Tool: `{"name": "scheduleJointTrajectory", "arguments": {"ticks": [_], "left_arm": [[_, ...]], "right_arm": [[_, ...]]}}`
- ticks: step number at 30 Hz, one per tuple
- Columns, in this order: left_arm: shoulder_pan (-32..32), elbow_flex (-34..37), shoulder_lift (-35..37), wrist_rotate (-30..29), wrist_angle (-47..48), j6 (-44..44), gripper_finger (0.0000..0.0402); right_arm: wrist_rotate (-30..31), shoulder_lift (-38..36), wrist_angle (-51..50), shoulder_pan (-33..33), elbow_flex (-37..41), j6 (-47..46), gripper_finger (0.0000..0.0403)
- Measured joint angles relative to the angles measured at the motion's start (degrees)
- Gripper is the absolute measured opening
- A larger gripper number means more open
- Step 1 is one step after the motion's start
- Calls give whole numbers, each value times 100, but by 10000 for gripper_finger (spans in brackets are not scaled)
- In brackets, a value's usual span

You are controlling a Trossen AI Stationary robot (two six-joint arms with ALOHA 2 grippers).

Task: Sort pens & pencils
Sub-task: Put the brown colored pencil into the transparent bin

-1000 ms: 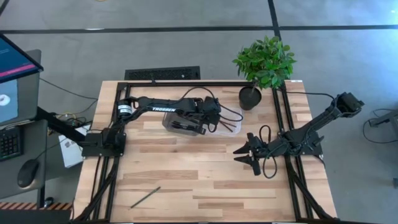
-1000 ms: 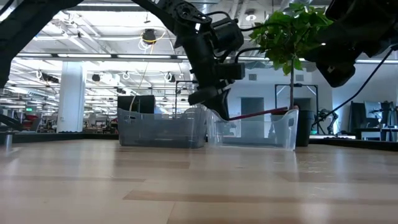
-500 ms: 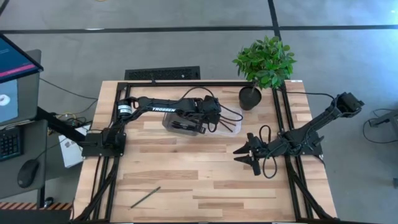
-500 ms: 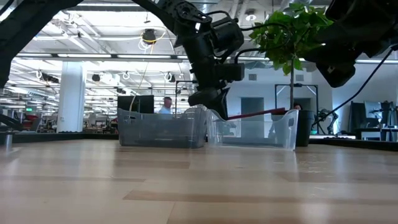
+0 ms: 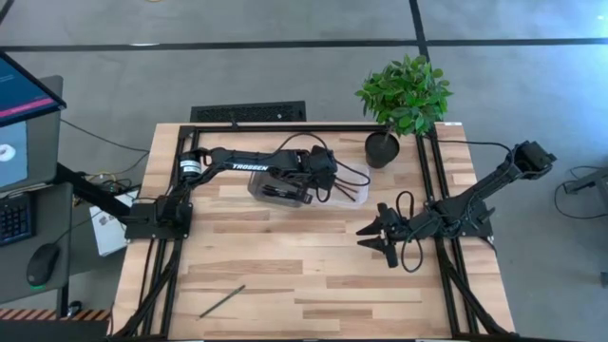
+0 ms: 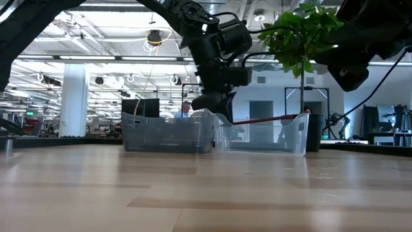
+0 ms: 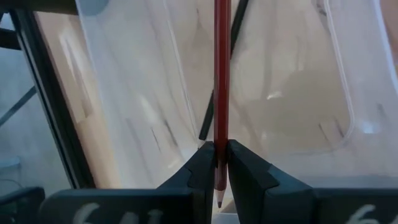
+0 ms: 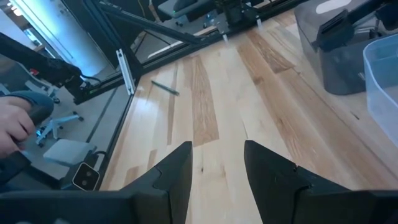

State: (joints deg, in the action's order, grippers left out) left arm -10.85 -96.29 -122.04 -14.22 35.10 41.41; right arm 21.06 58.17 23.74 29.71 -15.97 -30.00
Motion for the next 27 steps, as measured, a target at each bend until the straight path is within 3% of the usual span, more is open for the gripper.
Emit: {"name": "scheduleJointTrajectory", "arguments": {"ticks": [15, 27], "left_arm": [[4, 0, 4, 51, 174, 183, 32], [34, 0, 4, 470, 97, 79, 33]], "right_arm": [[-2, 0, -2, 0, 0, -2, 171], [-4, 0, 0, 4, 0, -6, 171]]}}
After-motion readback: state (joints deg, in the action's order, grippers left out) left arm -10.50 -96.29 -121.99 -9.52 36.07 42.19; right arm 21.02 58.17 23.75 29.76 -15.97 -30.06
